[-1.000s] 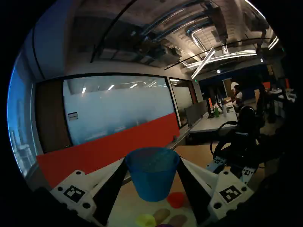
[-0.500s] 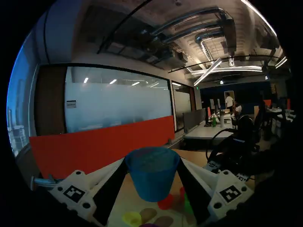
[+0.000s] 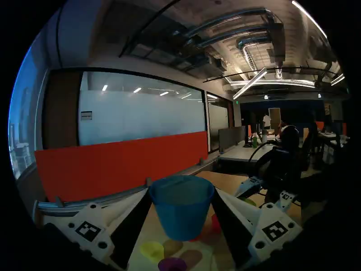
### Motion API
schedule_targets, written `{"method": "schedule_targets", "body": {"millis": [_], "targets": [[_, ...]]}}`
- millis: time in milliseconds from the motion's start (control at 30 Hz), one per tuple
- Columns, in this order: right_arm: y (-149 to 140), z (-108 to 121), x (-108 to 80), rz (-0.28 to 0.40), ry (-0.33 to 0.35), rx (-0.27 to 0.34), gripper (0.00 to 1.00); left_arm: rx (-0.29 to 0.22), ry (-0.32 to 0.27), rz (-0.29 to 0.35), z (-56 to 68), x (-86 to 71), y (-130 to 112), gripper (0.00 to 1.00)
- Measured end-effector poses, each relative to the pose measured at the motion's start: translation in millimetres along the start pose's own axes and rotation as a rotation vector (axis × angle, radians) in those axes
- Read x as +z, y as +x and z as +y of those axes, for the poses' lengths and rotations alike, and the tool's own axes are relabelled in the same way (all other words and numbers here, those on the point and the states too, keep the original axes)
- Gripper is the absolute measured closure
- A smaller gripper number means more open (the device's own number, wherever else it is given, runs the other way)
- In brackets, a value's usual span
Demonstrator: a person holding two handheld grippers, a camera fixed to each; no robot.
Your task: Pour water
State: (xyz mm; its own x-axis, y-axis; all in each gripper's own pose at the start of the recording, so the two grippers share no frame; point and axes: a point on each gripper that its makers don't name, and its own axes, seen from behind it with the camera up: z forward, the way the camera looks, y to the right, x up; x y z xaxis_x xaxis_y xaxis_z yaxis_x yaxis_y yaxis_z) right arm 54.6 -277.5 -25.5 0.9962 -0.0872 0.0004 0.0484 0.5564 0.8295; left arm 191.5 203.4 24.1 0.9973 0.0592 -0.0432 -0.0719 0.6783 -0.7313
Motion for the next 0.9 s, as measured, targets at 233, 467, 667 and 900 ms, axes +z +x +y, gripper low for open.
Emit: {"method": "schedule_targets", "body": {"millis": [233,467,667,900], "targets": [[-4,10,-12.2,-0.013,-0.026,0.006,0.09,-0.003,-0.010,-0.016,7.0,-4.4,-20,0.11],[-7,20,-25.0,-0.021,-0.053,0.017,0.09,-0.006,-0.014,-0.031,12.7,-7.5,-36,0.11],[-10,26,-36.3,-0.026,-0.070,0.032,0.09,0.000,-0.026,-0.050,21.3,-11.9,-51,0.11],[-18,33,-42.0,-0.044,-0.084,0.036,0.09,0.028,-0.041,-0.094,31.9,-14.3,-74,0.11]]}}
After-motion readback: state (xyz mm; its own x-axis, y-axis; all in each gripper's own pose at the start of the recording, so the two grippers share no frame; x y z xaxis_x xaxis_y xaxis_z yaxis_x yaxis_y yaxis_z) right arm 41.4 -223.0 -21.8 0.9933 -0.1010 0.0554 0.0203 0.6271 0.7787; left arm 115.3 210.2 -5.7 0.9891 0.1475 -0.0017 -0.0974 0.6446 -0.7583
